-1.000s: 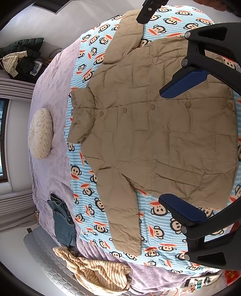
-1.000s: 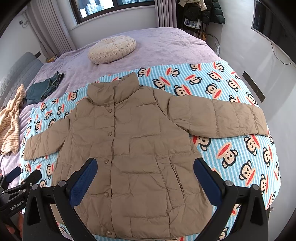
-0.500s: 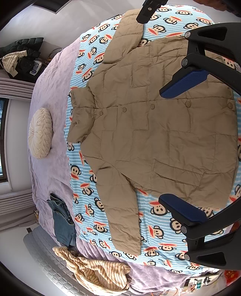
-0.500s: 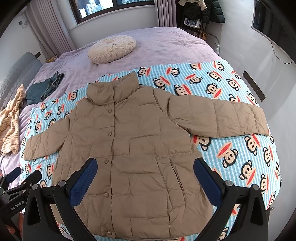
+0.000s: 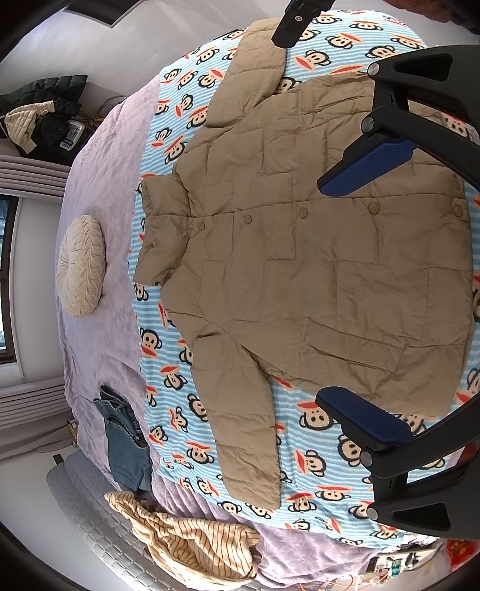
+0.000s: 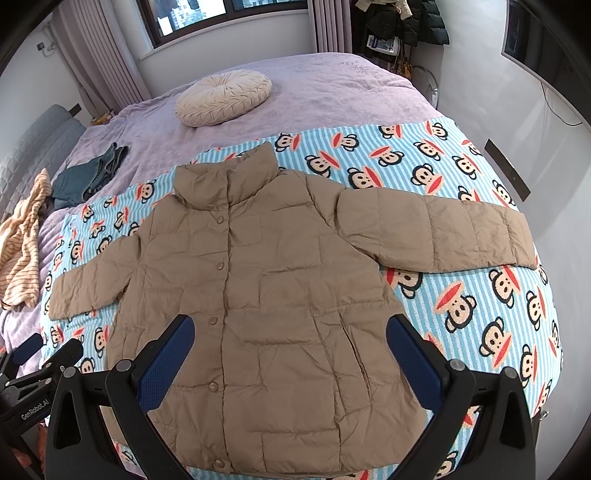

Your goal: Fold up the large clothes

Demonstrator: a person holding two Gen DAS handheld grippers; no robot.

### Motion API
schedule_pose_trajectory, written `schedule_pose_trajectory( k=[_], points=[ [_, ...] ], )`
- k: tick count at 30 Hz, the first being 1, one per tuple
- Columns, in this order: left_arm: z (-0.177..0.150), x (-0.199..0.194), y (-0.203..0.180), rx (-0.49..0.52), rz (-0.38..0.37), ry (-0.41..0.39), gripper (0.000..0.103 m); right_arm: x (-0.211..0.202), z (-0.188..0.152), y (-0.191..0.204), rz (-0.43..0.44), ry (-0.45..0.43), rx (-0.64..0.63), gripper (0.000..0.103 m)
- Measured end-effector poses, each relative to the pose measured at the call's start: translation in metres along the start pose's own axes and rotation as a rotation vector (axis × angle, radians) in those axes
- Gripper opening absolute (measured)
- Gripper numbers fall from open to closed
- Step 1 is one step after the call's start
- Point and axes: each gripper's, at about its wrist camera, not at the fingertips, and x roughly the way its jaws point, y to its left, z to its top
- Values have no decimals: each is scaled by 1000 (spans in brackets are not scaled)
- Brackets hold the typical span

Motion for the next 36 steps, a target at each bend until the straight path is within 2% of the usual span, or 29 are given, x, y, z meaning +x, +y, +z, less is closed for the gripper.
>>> schedule_pose_trajectory(
  k=[12,36],
  points=[
    [-9,-2,15,-16,4,-9,103,-1,0,0,15,4,7,103],
    [-8,-4,11,-26,6,-6,103,-3,-2,4,25,17,9,103]
  ],
)
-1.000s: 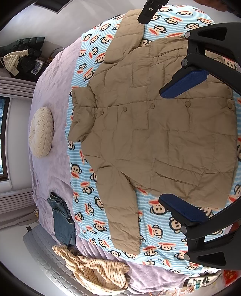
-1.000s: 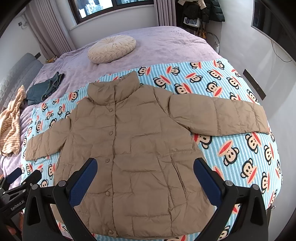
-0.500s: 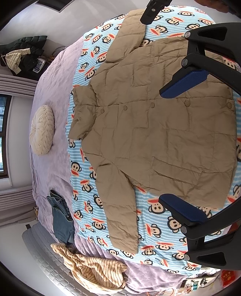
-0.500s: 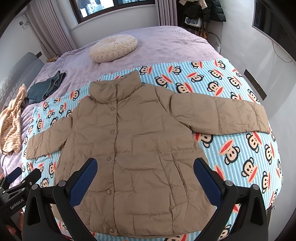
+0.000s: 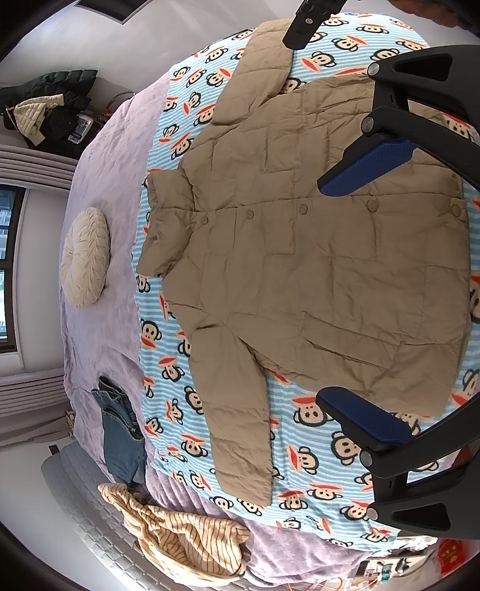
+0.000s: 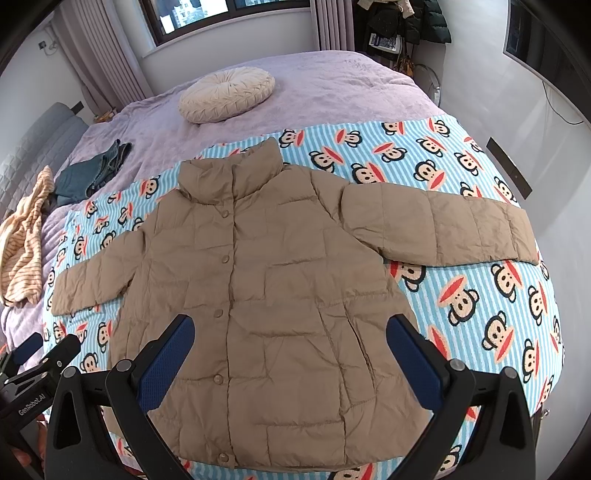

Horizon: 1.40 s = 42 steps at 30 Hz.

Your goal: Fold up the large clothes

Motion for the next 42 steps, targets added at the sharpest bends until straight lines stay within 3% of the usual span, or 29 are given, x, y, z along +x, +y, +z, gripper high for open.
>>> schedule_pose_trajectory(
  k=[8,13,17,28,32,36,42],
  points=[
    [-4,2,8,-18,-14,16,103,5,-9,9,2,25,-5,103],
    [-12,21,33,-72,-44,82,103,27,-14,20,55,122,2,103],
    [-21,48,75,-141,-69,150,103,51,-28,49,110,204,-30,103],
    [-21,151,240,-427,55,159,103,147,-51,136,177,367,-103,103],
    [-18,201,295,-569,26,132,103,180,-54,160,192,389,-141,103],
    [-12,243,323,-620,-11,136,103,202,-53,182,209,405,-164,103],
    [7,288,355,-731,-125,61,103,222,-46,205,238,367,-178,103]
  ],
)
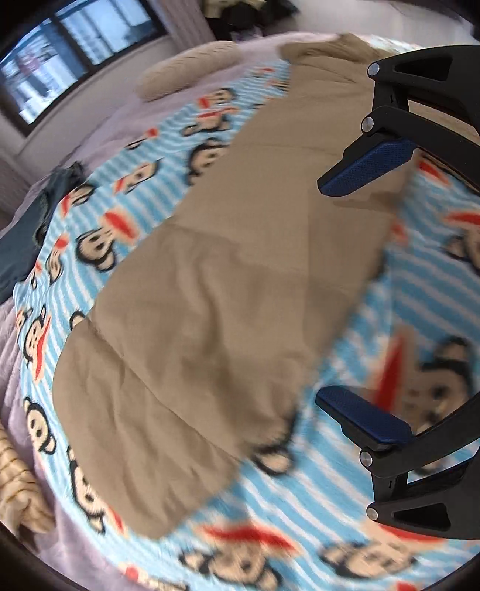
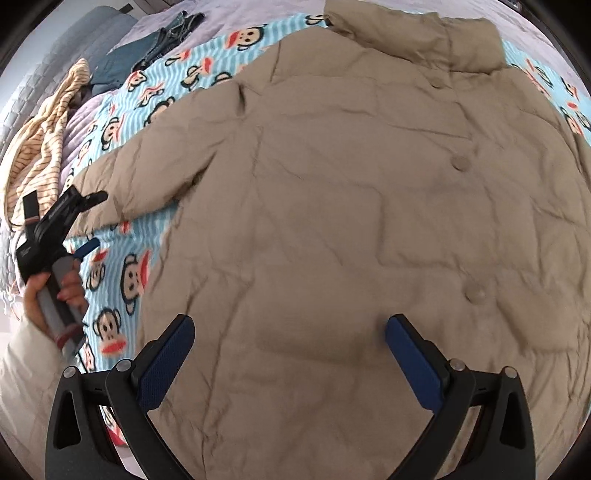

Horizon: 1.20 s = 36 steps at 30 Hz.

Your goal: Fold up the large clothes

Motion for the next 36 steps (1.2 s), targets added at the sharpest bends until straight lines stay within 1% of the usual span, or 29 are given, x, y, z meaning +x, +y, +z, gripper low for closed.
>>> schedule_pose_trajectory(
  k=[1,5,6,7,9,10,11,13,15,17,19,20,21,22,23,24,25,27,29,31,32,33,36],
  points=[
    [8,7,1,-21,-10,-13,103,4,4,1,12,-6,2,103],
    [29,18,-2,-42,-15,-52,103,13,18,8,44,-41,8,103],
    [32,18,-4,-42,-15,-68,98,14,23,9,65,-53,16,103],
    [34,16,-4,-43,-12,-77,89,14,27,9,87,-69,24,103],
    [40,15,-4,-41,16,-72,34,14,38,12,127,-97,28,103],
    [43,16,-2,-44,4,-55,22,15,44,13,148,-109,25,103],
    [45,15,-1,-48,-23,-45,16,15,48,15,157,-123,26,103],
    [45,6,-4,-18,-10,-63,16,19,62,18,169,-135,19,103],
    [47,-8,-17,53,4,-104,16,23,75,26,153,-138,-9,103],
    [47,-27,-33,134,-8,-145,16,24,87,34,153,-177,-15,103],
    [47,-45,-51,206,-25,-177,16,27,100,40,204,-191,10,103],
    [46,-52,-59,235,-28,-191,16,31,105,42,228,-192,28,99],
    [46,-58,-65,260,-30,-202,16,36,109,45,247,-193,43,80],
    [46,-66,-75,291,-36,-217,16,45,114,49,263,-182,62,64],
    [45,-73,-84,315,-49,-227,16,53,117,53,270,-164,73,31],
    [44,-78,-91,333,-63,-233,16,66,121,57,295,-132,93,15],
    [41,-84,-95,345,-75,-239,16,79,121,60,339,-104,116,15],
    [34,-96,-107,378,-105,-254,16,96,118,67,387,-78,123,13],
    [26,-103,-127,427,-132,-261,16,111,114,75,397,-57,109,13],
    [14,-108,-141,467,-152,-258,16,130,112,80,413,-12,119,13],
    [8,-109,-153,490,-165,-250,16,134,111,80,416,0,123,12],
    [1,-109,-161,507,-177,-242,16,138,111,78,419,6,132,9],
    [-20,-108,-195,569,-218,-230,16,132,108,68,470,32,152,10]
  ],
)
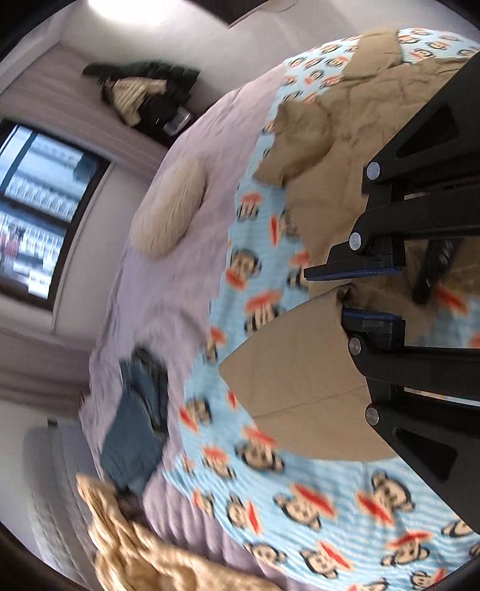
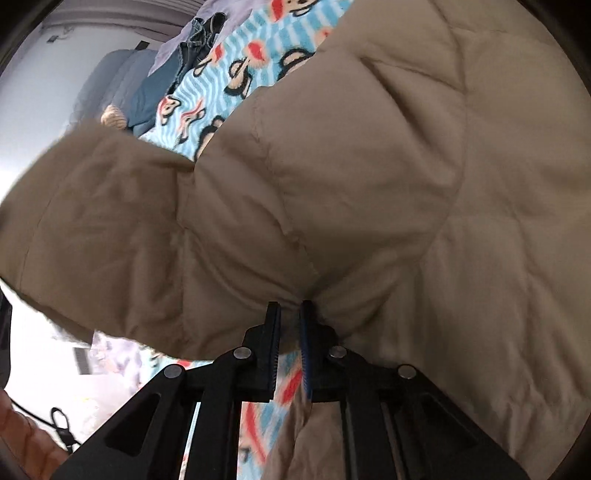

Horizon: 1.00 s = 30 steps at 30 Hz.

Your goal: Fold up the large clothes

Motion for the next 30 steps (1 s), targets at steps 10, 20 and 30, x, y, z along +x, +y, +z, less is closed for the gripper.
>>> schedule_pose_trajectory(
  k=[10,20,30],
  points=[
    [-47,55,-178,277,-235,116,16,-156,-46,-84,-160,-190,22,10],
    [-140,115,-233,420,-155,310,16,-243,-74,-160,-340,-335,127,14],
    [-134,52,-198,368,-116,222,84,-246,-57,-113,-367,-318,-43,23]
  ],
)
